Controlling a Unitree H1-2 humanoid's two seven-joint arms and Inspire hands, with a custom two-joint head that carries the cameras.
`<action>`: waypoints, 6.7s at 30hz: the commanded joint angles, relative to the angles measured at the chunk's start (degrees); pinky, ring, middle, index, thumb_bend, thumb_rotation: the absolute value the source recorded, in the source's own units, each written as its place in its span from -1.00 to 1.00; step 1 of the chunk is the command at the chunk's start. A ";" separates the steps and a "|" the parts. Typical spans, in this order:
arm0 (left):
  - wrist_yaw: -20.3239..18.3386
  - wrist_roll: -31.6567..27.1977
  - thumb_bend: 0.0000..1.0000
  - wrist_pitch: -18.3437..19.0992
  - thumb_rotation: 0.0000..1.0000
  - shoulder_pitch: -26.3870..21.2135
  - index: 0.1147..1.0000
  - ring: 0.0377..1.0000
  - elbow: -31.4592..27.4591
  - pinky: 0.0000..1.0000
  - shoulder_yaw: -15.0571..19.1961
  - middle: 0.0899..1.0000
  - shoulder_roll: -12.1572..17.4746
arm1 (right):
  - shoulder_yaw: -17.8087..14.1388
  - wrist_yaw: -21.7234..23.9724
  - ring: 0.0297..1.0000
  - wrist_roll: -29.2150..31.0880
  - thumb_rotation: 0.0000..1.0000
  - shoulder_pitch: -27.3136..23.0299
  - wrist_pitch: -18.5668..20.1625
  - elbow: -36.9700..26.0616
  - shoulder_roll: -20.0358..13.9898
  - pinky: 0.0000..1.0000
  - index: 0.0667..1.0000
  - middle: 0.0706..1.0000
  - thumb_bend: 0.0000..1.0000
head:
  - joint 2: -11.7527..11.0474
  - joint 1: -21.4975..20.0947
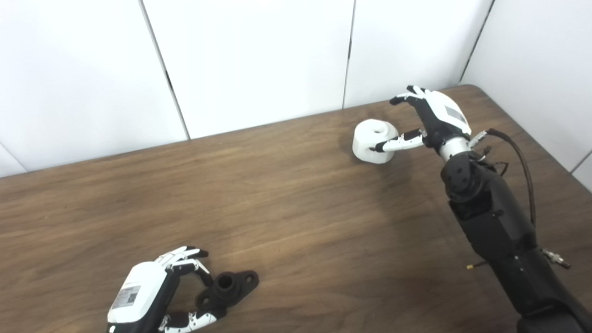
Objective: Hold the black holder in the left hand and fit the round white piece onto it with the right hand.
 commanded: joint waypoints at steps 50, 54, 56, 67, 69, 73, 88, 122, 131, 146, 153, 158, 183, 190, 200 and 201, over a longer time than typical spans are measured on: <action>-2.69 2.37 0.04 1.33 -0.91 1.12 -0.16 0.70 0.00 0.65 -0.09 0.55 0.44 | 1.75 -0.26 0.86 -1.25 -0.50 -4.81 -2.30 4.44 -0.27 0.60 0.34 0.73 0.54 | 0.75 1.92; -3.05 2.39 0.04 1.73 -0.91 1.23 -0.16 0.70 -0.40 0.64 -0.26 0.56 0.36 | 2.11 -1.10 0.85 -0.71 -0.49 -4.79 -2.45 4.51 -0.47 0.59 0.34 0.72 0.53 | 0.77 1.97; -3.06 2.44 0.04 1.79 -0.91 1.26 -0.16 0.69 -0.46 0.64 -0.35 0.56 0.34 | 2.20 -1.49 0.84 -0.53 -0.50 -4.81 -2.56 4.58 -0.52 0.59 0.34 0.72 0.53 | 0.77 1.97; -2.78 2.04 0.04 1.75 -0.91 1.35 -0.16 0.69 -0.58 0.65 -0.35 0.56 0.19 | 2.82 -2.35 0.84 -0.45 -0.52 -4.69 -2.69 4.56 -0.63 0.59 0.30 0.70 0.53 | 0.94 2.09; -2.89 1.96 0.04 1.91 -0.91 1.34 -0.16 0.69 -0.73 0.65 -0.31 0.56 0.14 | 2.95 -2.38 0.82 -0.32 -0.51 -4.62 -3.15 4.79 -0.84 0.60 0.29 0.69 0.53 | 1.02 2.07; -2.94 1.80 0.04 2.01 -0.91 1.20 -0.16 0.70 -0.67 0.64 -0.30 0.56 0.19 | 2.90 -2.64 0.82 -0.10 -0.54 -4.57 -3.17 5.06 -0.83 0.61 0.27 0.68 0.53 | 1.02 2.16; -2.75 1.68 0.04 2.01 -0.91 0.98 -0.16 0.70 -0.49 0.64 -0.49 0.55 -0.19 | 2.18 -6.31 0.82 1.71 -0.72 -4.08 -6.03 5.65 -0.74 0.68 -0.10 0.62 0.05 | 0.93 2.67; -3.49 11.18 0.04 8.10 -0.91 -0.01 -0.16 0.77 -1.35 0.79 -7.05 0.62 -7.20 | 4.44 4.43 0.79 3.89 -0.74 6.37 -8.81 -20.43 -1.49 0.62 -0.10 0.53 0.04 | 6.93 31.86; -3.60 11.03 0.04 8.61 -0.90 -0.35 -0.16 0.77 -1.80 0.79 -7.36 0.60 -6.90 | 6.41 9.24 0.80 1.11 -0.73 7.35 -5.78 -27.95 2.17 0.67 -0.11 0.53 0.05 | 8.06 30.75; -3.82 11.20 0.04 8.70 -0.91 -0.90 -0.16 0.77 -1.56 0.78 -7.39 0.60 -6.79 | 9.87 17.52 0.84 -0.83 -0.73 6.85 -2.97 -38.19 7.33 0.66 -0.11 0.55 0.05 | 9.63 30.84; -4.14 11.45 0.04 8.66 -0.90 -1.20 -0.16 0.77 -1.41 0.79 -7.43 0.60 -6.91 | 11.15 24.53 0.81 -4.80 -0.73 4.72 -0.01 -43.98 10.84 0.61 -0.11 0.53 0.05 | 10.10 30.85; -4.34 11.52 0.04 8.76 -0.90 -1.25 -0.16 0.78 -1.47 0.79 -7.42 0.61 -7.00 | 11.74 27.49 0.81 -6.67 -0.73 4.69 -0.25 -45.14 12.55 0.59 -0.11 0.52 0.05 | 10.30 30.96; -5.28 12.79 0.04 10.26 -0.90 -2.08 -0.16 0.78 -1.53 0.78 -8.24 0.62 -7.85 | 16.66 28.86 0.81 -8.46 -0.72 8.31 -4.17 -40.73 17.50 0.77 -0.11 0.51 0.05 | 11.06 31.70; -5.62 12.99 0.04 11.14 -0.90 -2.33 -0.16 0.78 -1.78 0.79 -8.71 0.62 -8.02 | 17.34 28.65 0.82 -8.77 -0.72 9.32 -4.38 -40.13 17.74 0.79 -0.11 0.51 0.05 | 11.26 32.10; -5.57 13.14 0.04 11.29 -0.90 -2.43 -0.16 0.78 -1.90 0.79 -8.89 0.62 -8.23 | 17.80 28.11 0.81 -8.96 -0.73 9.89 -5.51 -39.08 17.71 0.75 -0.11 0.51 0.05 | 11.56 32.38; -5.66 13.17 0.04 11.35 -0.90 -2.47 -0.16 0.78 -1.94 0.79 -8.90 0.62 -8.24 | 17.85 28.11 0.81 -9.08 -0.73 9.90 -5.58 -38.98 17.72 0.74 -0.11 0.51 0.05 | 11.62 32.39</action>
